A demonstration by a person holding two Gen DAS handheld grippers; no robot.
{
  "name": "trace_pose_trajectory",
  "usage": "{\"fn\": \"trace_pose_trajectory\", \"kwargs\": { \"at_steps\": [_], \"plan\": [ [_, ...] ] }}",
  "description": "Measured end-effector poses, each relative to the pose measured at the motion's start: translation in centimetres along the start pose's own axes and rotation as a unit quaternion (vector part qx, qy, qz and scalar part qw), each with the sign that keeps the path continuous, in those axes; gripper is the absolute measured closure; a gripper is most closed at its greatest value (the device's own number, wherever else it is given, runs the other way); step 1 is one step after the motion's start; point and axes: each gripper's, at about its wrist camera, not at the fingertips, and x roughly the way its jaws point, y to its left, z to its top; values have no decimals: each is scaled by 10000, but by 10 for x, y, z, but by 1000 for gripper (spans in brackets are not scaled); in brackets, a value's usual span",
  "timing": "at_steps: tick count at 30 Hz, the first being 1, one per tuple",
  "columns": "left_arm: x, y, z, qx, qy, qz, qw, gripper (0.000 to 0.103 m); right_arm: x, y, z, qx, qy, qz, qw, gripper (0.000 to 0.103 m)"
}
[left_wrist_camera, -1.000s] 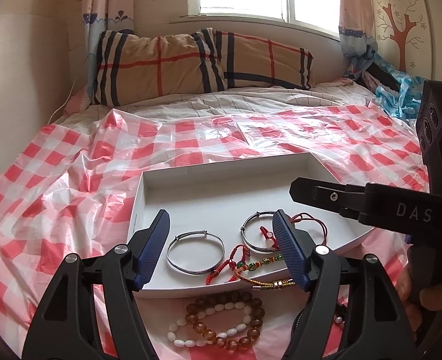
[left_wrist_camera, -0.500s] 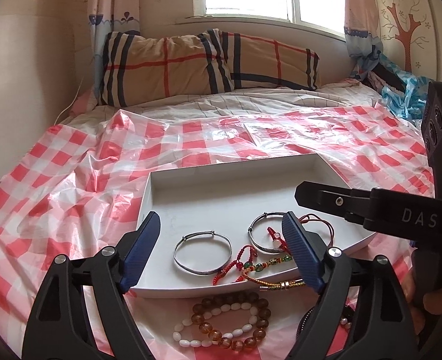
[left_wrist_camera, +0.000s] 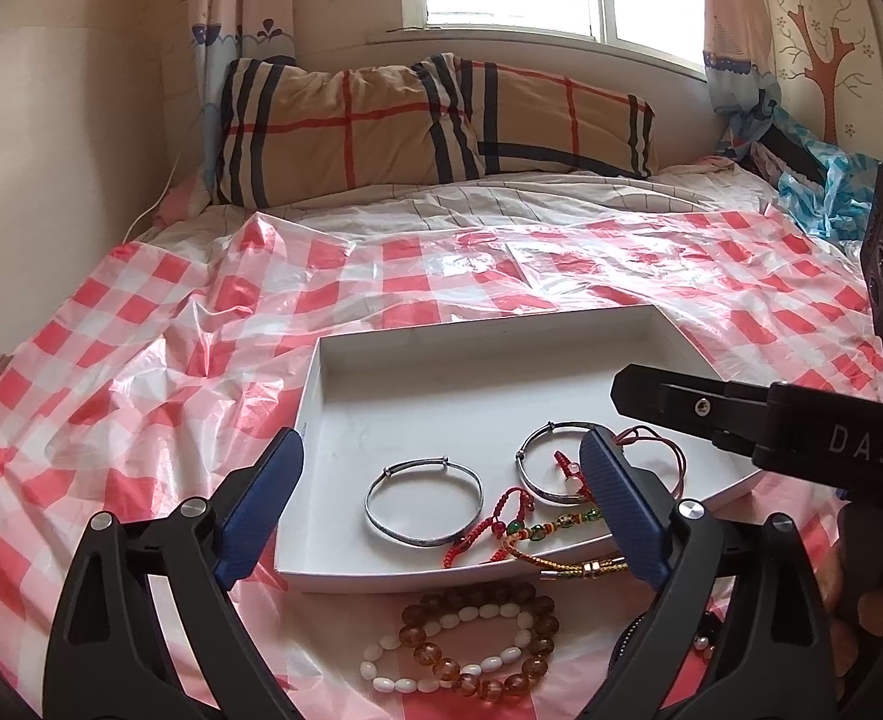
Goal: Organize jewelry
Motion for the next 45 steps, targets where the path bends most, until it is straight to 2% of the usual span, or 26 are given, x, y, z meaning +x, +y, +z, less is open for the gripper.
{"fn": "trace_pose_trajectory", "kwargs": {
  "at_steps": [13, 16, 18, 25, 33, 45],
  "plan": [
    [3, 2, -1, 2, 64, 159, 9999, 8, 2, 3, 0, -24, 5, -21, 10000, 39],
    [7, 2, -2, 23, 209, 265, 9994, 8, -1, 4, -5, -103, 5, -85, 9999, 39],
    [9, 4, -2, 31, 266, 355, 9990, 8, -3, 6, -9, -216, -8, -242, 9995, 35],
    [7, 15, -3, -153, 372, 312, 9987, 8, -7, 21, -18, -801, 4, -1035, 9914, 30],
    [10, 22, -5, -258, 521, 310, 9978, 8, -9, 30, -11, -1208, -185, -1836, 9754, 24],
    [11, 23, -7, -207, 567, 347, 9976, 8, -7, 42, -5, -1452, -296, -2281, 9623, 18]
  ]
}}
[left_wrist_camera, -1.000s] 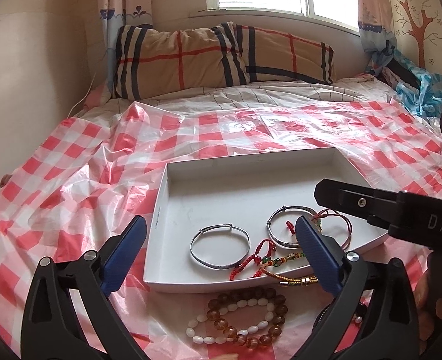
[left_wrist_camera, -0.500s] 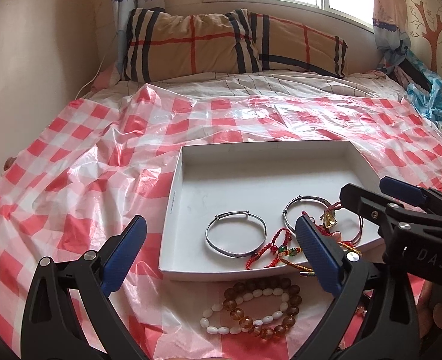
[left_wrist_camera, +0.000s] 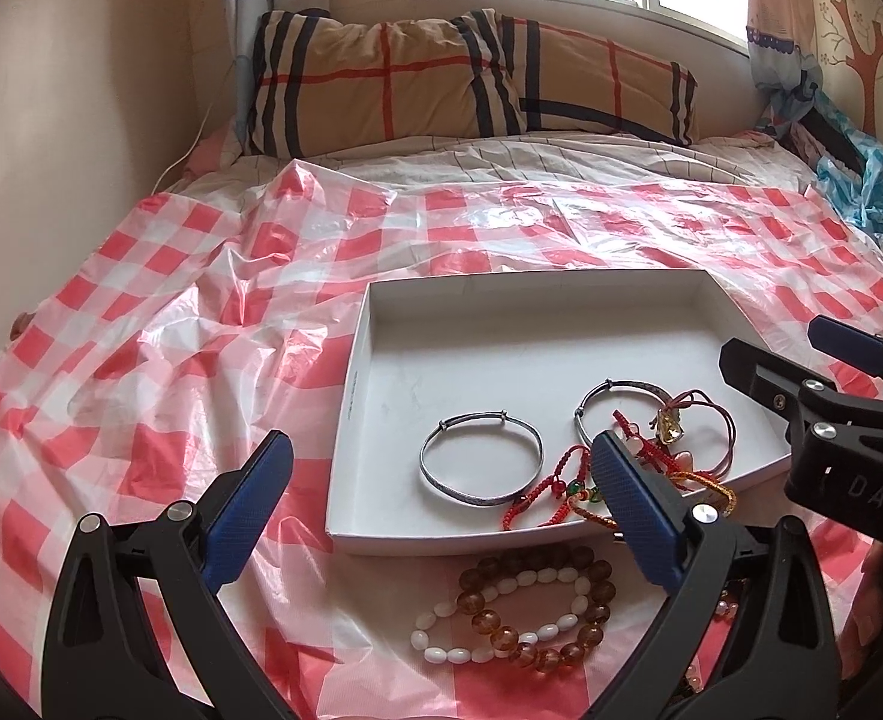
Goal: Organize jewelry
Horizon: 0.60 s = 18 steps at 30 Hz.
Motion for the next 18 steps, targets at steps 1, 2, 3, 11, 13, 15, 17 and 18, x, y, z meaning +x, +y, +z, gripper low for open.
{"fn": "trace_pose_trajectory", "kwargs": {
  "at_steps": [1, 2, 3, 11, 13, 15, 17, 18],
  "plan": [
    [0, 0, 0, -1, -2, -1, 10000, 8, -1, 0, 0, -19, -6, -14, 10000, 18],
    [0, 0, 0, -2, -2, -5, 10000, 8, 0, 3, 1, -42, -10, -37, 10000, 17],
    [0, 0, 0, 2, -2, -4, 10000, 8, 0, 3, 1, -71, -19, -62, 10000, 17],
    [0, -2, 0, 78, 18, 103, 9999, 8, -1, 5, 2, -126, -31, -102, 9999, 16],
    [-1, -3, 0, 101, 6, 97, 9999, 8, -1, 6, 2, -119, -29, -105, 9999, 16],
    [-1, -3, 0, 92, 8, 104, 9999, 8, 0, 5, 2, -122, -28, -106, 9999, 15],
    [0, -4, 1, 90, 42, 104, 9999, 8, 0, 5, 2, -124, -30, -107, 9999, 15],
    [0, -4, 1, 100, 65, 113, 9999, 8, 0, 5, 2, -126, -28, -103, 9999, 15]
  ]
}}
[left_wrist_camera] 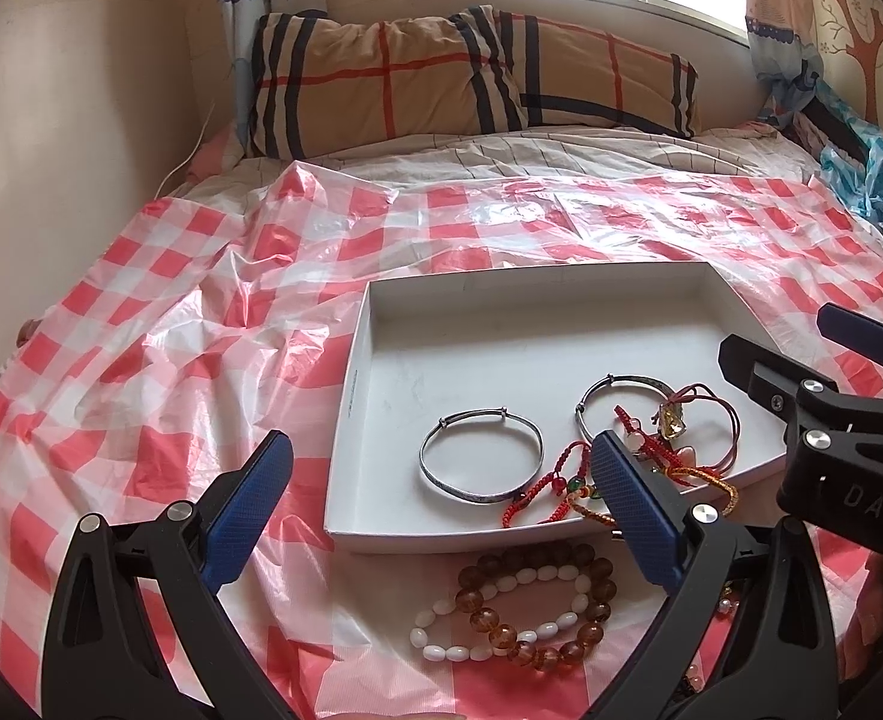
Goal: Organize jewelry
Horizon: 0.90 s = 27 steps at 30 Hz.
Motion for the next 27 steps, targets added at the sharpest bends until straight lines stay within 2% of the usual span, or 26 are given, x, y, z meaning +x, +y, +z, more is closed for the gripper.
{"fn": "trace_pose_trajectory", "kwargs": {
  "at_steps": [8, 13, 22, 27],
  "plan": [
    [-6, 3, -1, -207, -81, -59, 9997, 8, 1, -4, -1, 55, 3, 10, 10000, 14],
    [-11, 0, -1, -28, -182, 66, 9998, 8, 0, -12, -2, 228, -48, 38, 9997, 14],
    [-4, 10, 1, -249, 20, 141, 9996, 8, -1, -19, 0, 415, -107, -25, 9991, 11],
    [-4, 9, 0, -173, -9, 276, 9995, 8, 0, -15, 0, 339, -79, 3, 9994, 10]
  ]
}}
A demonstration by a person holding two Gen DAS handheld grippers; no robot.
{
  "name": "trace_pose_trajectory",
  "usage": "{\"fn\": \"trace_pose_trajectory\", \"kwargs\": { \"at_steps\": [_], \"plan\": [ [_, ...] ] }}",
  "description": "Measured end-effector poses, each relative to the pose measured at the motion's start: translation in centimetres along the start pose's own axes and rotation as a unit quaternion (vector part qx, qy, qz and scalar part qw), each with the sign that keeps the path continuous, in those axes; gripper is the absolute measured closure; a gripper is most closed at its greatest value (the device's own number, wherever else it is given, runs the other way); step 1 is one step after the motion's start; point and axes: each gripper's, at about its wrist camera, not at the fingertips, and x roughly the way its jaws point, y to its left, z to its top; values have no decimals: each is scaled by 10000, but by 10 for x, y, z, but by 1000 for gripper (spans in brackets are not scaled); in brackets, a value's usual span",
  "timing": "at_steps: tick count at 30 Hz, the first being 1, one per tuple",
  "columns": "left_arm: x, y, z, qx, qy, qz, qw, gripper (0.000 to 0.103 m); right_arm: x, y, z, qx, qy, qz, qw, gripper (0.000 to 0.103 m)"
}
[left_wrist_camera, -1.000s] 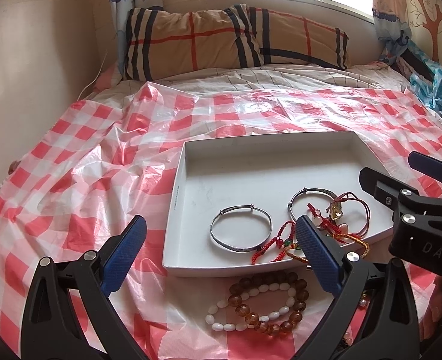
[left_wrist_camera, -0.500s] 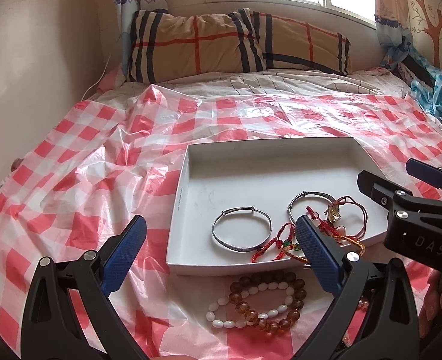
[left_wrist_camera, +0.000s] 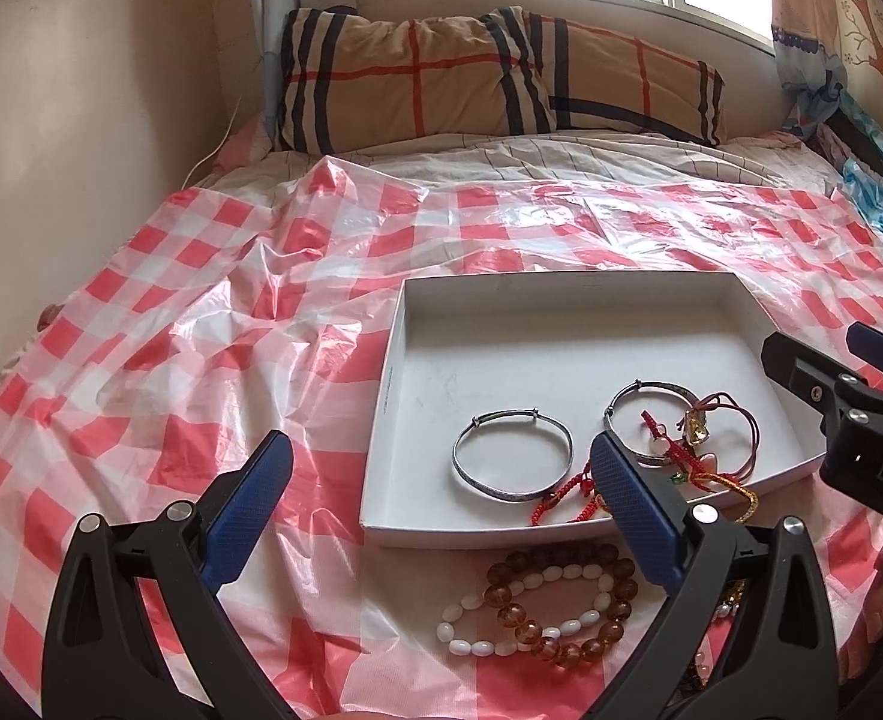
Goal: Organize jewelry
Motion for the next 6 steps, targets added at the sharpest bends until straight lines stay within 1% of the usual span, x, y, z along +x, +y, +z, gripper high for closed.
{"fn": "trace_pose_trajectory", "kwargs": {
  "at_steps": [6],
  "plan": [
    [-1, -6, 0, 129, -17, 56, 9999, 8, 0, 1, -1, -8, 4, -2, 10000, 9]
  ]
}}
